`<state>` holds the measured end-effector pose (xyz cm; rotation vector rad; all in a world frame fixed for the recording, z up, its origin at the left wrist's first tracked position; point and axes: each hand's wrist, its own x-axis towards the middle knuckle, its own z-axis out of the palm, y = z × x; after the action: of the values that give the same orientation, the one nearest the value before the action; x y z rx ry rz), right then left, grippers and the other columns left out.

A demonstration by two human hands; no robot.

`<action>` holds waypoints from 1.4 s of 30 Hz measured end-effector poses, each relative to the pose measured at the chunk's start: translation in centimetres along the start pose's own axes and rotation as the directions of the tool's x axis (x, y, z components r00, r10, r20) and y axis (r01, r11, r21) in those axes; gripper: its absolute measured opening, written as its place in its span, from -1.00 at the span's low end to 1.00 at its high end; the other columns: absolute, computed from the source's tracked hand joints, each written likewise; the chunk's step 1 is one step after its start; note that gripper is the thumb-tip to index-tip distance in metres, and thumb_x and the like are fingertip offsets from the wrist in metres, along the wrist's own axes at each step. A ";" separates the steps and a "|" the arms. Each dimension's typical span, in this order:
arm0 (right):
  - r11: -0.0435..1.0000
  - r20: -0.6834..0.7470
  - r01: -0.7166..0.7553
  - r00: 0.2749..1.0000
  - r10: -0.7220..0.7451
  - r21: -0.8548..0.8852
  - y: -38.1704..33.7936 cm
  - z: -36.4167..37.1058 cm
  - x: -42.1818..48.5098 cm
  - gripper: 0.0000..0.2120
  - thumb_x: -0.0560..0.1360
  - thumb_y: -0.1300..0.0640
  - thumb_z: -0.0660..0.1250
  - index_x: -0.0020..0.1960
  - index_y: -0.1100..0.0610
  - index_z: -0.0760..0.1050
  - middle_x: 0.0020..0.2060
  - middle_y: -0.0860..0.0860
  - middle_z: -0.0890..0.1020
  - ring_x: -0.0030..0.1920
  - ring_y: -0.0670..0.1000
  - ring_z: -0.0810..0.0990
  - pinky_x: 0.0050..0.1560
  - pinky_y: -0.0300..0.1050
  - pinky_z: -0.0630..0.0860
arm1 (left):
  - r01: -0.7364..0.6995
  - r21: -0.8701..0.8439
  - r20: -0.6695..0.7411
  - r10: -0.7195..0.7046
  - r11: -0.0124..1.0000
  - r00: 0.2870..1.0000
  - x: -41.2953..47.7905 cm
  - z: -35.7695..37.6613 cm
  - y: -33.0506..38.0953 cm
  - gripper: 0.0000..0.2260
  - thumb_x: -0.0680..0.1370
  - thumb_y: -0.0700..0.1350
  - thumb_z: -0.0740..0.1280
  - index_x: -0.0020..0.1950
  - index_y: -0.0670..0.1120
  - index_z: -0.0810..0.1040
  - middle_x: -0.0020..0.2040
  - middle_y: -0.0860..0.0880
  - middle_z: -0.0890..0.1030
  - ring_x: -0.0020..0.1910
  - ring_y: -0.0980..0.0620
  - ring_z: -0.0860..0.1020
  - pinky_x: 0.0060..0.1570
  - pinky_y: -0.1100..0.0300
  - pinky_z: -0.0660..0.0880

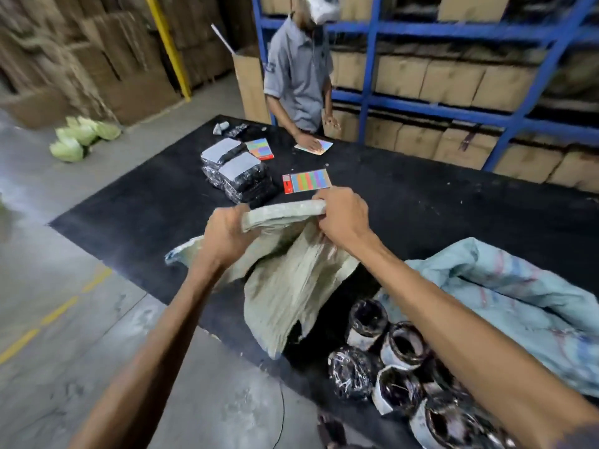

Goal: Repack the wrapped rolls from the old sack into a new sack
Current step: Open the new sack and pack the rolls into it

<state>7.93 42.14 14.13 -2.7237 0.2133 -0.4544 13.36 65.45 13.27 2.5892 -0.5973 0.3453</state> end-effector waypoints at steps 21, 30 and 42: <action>0.757 -0.700 -0.511 0.359 0.618 0.406 17.6 -28.0 -12.8 -0.34 0.37 -0.24 0.48 0.28 0.01 0.25 0.19 0.12 0.48 0.21 0.20 0.47 0.12 0.12 0.34 | -0.348 -0.633 -0.219 0.271 0.692 0.937 7.3 -8.4 41.6 -0.73 0.50 -0.14 0.41 -0.35 -0.20 0.47 -0.47 0.00 0.42 -0.50 0.14 0.30 -0.53 0.27 0.18; 0.619 -0.410 -0.668 0.471 0.781 0.414 29.9 -29.3 -15.4 -0.45 0.63 -0.25 0.09 0.39 0.11 0.47 0.25 0.24 0.59 0.24 0.31 0.55 0.13 0.06 0.49 | -0.560 -0.312 -0.075 0.568 0.768 0.820 9.0 0.2 49.8 -0.46 0.44 0.22 0.45 0.16 -0.15 0.42 -0.20 -0.03 0.57 -0.28 0.02 0.47 -0.34 0.07 0.34; 0.824 -0.604 -0.490 0.759 0.243 -0.284 35.4 -41.2 -11.6 -0.67 0.61 -0.20 0.24 0.06 0.08 0.52 -0.16 0.09 0.66 -0.07 0.18 0.63 -0.27 -0.03 0.34 | -0.714 0.459 -0.105 0.830 0.529 0.548 16.1 4.8 46.3 -0.64 0.52 -0.04 0.40 0.29 -0.01 0.44 0.28 -0.15 0.44 0.11 -0.18 0.49 -0.05 -0.08 0.51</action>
<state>-19.98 -1.77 33.56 -2.7594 1.1239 -1.1768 6.51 20.41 31.97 2.3058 -1.7251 1.2518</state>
